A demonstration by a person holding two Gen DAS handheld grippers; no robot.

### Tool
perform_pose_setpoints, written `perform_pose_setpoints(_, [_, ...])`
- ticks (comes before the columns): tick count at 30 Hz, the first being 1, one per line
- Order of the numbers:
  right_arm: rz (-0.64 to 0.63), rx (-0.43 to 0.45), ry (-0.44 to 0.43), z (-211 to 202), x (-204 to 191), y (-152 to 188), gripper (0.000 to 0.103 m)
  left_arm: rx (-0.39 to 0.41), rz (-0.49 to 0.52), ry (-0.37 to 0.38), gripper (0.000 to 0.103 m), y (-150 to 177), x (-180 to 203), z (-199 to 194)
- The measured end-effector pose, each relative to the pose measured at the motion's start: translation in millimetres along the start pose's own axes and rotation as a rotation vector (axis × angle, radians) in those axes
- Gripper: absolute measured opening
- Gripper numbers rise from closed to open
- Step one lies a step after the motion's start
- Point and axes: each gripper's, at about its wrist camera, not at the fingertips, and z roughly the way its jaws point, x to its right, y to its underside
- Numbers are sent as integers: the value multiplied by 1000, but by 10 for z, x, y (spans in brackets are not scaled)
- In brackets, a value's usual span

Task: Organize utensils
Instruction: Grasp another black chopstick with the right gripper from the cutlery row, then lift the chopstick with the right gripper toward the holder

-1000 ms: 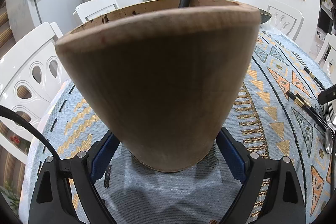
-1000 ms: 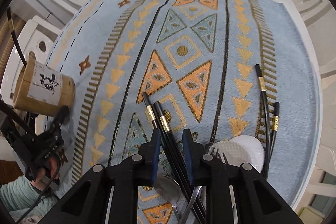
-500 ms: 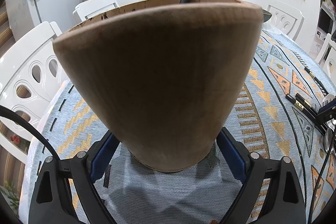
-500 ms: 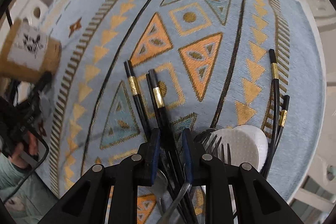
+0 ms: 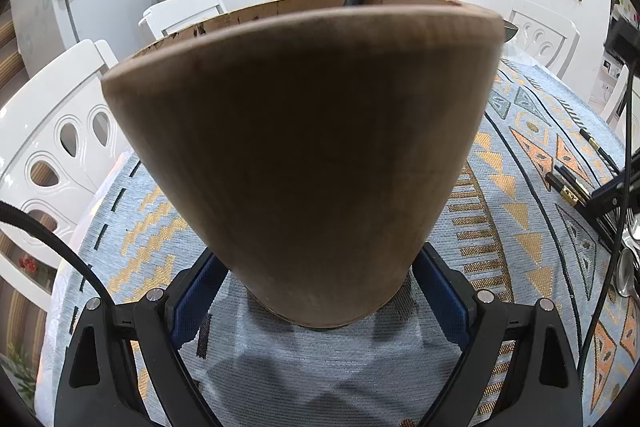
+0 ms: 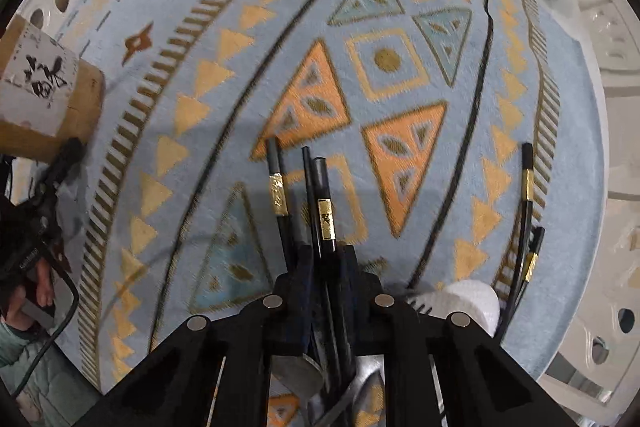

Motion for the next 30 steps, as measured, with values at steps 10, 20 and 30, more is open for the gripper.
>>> perform_pose_setpoints(10, [142,105,-63,-241,279,-294,12,0,1,0,94,13,-10,7])
perform_pose_setpoints(20, [274,181,-230,-349,809,-285,12,-4,2,1,94,26,-18,15])
perform_pose_setpoints(30, [223,97,-202,-73,669,-99,12,-6,2,2,94,37,-20,25])
